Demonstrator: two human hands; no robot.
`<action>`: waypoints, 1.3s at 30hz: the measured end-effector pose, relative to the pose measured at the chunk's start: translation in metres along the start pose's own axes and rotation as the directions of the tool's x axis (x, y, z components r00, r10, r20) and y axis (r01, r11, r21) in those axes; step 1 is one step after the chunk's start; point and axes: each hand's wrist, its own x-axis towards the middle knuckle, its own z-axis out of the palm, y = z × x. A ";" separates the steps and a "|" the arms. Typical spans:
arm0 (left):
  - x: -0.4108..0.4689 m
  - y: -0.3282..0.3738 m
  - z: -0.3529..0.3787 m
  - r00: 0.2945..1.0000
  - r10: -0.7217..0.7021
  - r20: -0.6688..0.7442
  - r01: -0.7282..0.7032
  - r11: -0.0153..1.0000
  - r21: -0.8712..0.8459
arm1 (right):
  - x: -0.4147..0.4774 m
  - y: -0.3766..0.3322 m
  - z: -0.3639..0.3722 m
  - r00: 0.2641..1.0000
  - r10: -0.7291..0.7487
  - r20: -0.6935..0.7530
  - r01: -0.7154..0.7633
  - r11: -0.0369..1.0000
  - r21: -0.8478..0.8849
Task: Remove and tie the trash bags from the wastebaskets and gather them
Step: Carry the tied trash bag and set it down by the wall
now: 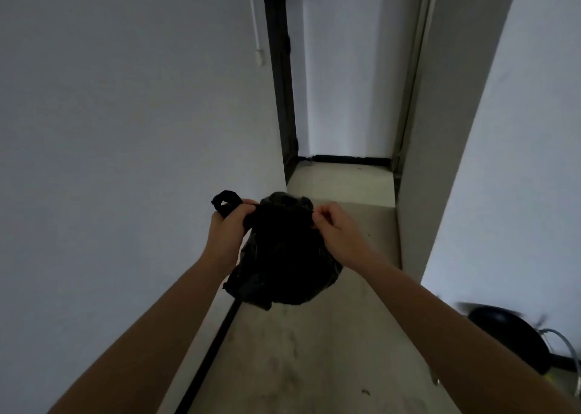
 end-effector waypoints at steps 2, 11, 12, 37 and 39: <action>0.051 0.003 -0.004 0.999 0.022 -0.040 -0.022 1.000 0.002 | 0.056 -0.003 0.012 1.000 -0.021 0.004 0.021 0.999 -0.034; 0.239 -0.031 -0.028 0.989 -0.037 -0.141 0.026 0.996 -0.080 | 0.243 0.040 0.077 0.994 -0.028 0.107 0.032 0.999 -0.041; 0.263 -0.038 -0.031 0.989 -0.051 -0.141 0.039 0.995 -0.087 | 0.264 0.047 0.086 0.994 -0.025 0.104 0.029 0.999 -0.040; 0.613 -0.361 -0.035 0.771 -0.571 -0.283 0.622 0.580 0.526 | 0.551 0.389 0.203 0.710 0.563 0.422 -0.475 0.826 -0.303; 0.611 -0.391 -0.045 0.731 -0.599 -0.326 0.666 0.523 0.532 | 0.547 0.416 0.221 0.634 0.620 0.462 -0.530 0.784 -0.323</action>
